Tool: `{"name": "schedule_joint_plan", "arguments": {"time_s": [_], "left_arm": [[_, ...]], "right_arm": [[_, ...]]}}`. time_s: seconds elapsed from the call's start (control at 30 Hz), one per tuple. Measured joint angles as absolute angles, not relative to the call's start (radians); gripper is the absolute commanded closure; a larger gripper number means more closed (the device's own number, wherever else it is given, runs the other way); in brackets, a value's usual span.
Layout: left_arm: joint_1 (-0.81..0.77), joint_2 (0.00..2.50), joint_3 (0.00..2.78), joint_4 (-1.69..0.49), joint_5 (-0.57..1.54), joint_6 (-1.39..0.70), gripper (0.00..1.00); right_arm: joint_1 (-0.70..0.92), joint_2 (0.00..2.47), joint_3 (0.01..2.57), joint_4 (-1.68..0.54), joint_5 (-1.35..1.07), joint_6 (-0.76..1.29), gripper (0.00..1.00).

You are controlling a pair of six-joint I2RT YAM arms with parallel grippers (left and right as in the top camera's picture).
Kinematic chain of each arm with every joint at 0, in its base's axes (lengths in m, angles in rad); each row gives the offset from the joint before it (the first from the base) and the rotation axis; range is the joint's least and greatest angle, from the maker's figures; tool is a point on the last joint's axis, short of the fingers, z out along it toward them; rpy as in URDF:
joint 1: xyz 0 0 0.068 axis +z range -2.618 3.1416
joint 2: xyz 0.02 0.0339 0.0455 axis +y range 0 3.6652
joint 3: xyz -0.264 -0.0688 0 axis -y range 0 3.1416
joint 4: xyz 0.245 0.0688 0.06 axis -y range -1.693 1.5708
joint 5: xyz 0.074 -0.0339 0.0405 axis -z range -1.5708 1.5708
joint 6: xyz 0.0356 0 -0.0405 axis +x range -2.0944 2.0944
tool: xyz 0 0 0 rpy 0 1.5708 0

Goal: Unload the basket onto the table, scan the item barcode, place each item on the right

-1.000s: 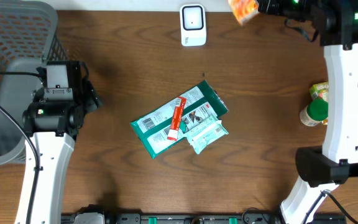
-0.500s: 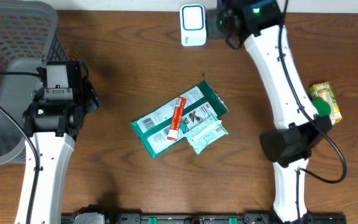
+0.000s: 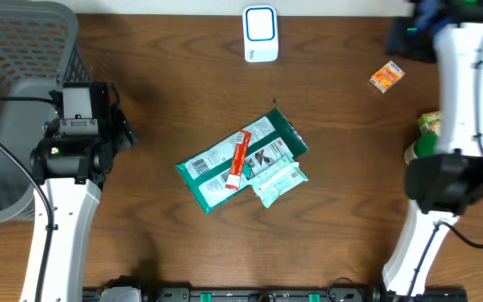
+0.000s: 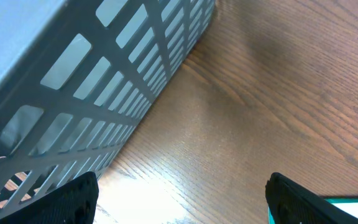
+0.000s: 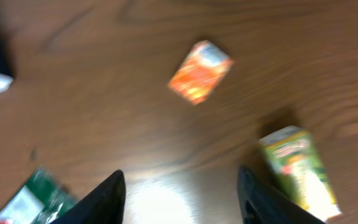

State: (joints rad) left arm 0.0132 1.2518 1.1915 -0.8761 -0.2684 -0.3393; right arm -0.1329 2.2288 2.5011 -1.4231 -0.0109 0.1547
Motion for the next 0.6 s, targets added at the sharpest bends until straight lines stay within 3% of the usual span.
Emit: {"name": "schedule_joint_plan", "arguments": {"time_s": [0.23,0.6], "left_arm": [[0.013,1.252,1.192,-0.876,-0.268,-0.339,0.13],[0.013,1.252,1.192,-0.876,-0.268,-0.339,0.13]], "right_arm": [[-0.282,2.227,2.318,-1.258,-0.085,0.276,0.42],[-0.249,2.226,1.881,-0.72,-0.187,0.367,0.41]]}}
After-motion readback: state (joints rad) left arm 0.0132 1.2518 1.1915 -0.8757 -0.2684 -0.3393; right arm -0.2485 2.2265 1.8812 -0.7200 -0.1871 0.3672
